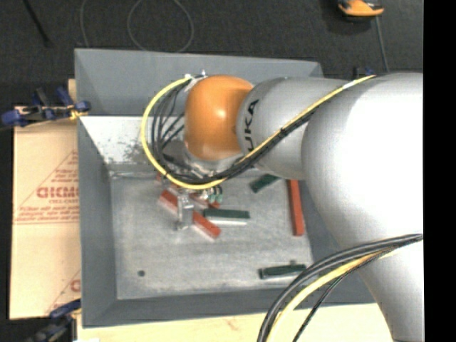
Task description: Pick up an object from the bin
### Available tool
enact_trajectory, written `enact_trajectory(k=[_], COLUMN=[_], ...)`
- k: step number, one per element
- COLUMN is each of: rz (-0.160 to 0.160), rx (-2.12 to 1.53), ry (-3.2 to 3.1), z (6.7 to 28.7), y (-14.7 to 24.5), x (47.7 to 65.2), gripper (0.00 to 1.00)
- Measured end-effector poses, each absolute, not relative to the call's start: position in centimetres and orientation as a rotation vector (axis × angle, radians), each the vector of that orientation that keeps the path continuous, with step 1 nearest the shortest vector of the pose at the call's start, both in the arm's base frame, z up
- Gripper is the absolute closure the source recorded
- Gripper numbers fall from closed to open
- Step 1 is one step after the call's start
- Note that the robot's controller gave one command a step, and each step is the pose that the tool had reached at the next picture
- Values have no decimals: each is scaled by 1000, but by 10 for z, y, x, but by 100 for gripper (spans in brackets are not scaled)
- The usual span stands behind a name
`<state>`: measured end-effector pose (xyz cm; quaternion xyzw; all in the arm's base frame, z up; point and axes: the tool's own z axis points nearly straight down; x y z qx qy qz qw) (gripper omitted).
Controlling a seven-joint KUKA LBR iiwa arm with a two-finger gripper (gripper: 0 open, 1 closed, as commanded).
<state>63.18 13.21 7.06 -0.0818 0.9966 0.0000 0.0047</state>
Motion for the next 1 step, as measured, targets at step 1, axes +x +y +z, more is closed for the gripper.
enact_trajectory(k=[1], rz=[8], rx=[-143], ry=[3142], z=[72], y=[103], x=[655], gripper=[0])
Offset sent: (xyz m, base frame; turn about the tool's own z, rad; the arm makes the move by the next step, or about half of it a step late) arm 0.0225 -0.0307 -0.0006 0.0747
